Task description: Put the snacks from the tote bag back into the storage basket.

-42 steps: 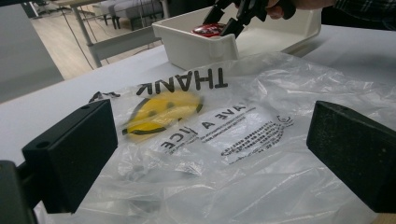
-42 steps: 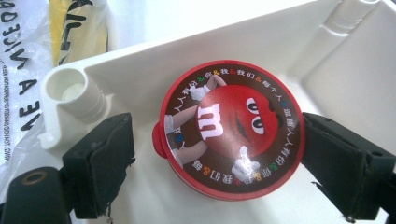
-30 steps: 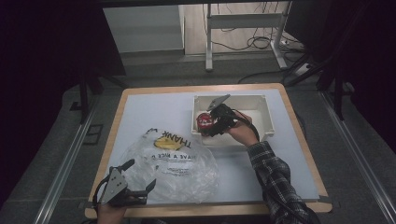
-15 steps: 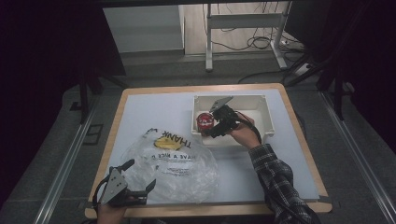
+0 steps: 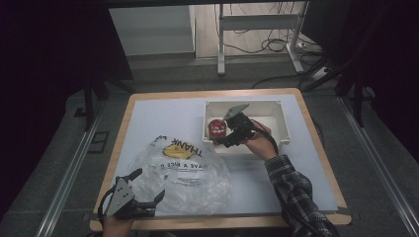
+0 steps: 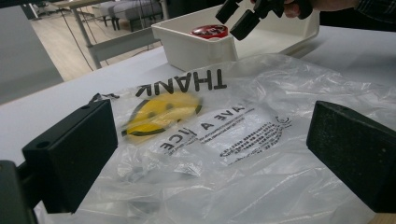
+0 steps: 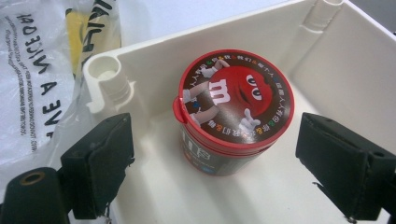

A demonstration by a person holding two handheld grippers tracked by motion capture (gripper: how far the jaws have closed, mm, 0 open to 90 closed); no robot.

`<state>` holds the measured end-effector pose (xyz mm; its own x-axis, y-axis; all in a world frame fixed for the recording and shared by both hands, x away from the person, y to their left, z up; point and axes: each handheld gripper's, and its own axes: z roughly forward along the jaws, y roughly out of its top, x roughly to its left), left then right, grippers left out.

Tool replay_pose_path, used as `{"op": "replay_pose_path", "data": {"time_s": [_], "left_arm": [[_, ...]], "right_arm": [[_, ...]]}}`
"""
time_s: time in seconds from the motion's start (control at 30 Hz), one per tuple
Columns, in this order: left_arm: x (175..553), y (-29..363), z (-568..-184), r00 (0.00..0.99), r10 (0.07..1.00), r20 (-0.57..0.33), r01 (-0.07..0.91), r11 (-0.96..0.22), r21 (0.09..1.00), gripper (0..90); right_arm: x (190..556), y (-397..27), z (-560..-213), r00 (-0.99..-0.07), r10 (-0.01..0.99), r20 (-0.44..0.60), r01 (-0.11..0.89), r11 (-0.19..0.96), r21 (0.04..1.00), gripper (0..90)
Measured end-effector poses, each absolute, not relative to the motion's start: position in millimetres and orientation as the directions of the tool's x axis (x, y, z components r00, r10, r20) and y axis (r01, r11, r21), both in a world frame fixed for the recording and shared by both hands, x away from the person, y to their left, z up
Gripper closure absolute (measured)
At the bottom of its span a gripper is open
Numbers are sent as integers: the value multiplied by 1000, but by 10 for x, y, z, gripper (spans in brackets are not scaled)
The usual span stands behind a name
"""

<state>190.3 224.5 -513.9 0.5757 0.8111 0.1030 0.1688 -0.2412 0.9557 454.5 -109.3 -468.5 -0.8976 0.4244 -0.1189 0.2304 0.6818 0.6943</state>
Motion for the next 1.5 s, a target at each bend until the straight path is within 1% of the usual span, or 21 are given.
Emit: {"op": "replay_pose_path", "data": {"time_s": [0.83, 1.5], "left_arm": [[1896, 2259, -5130, 575, 812, 101, 166, -237, 957, 18], [1889, 2267, -5127, 571, 815, 94, 165, -227, 960, 17]], "right_arm": [[4371, -1177, -4626, -892, 437, -118, 222, 650, 727, 117], [4229, -1185, -4670, -903, 421, -87, 235, 653, 720, 117]]}}
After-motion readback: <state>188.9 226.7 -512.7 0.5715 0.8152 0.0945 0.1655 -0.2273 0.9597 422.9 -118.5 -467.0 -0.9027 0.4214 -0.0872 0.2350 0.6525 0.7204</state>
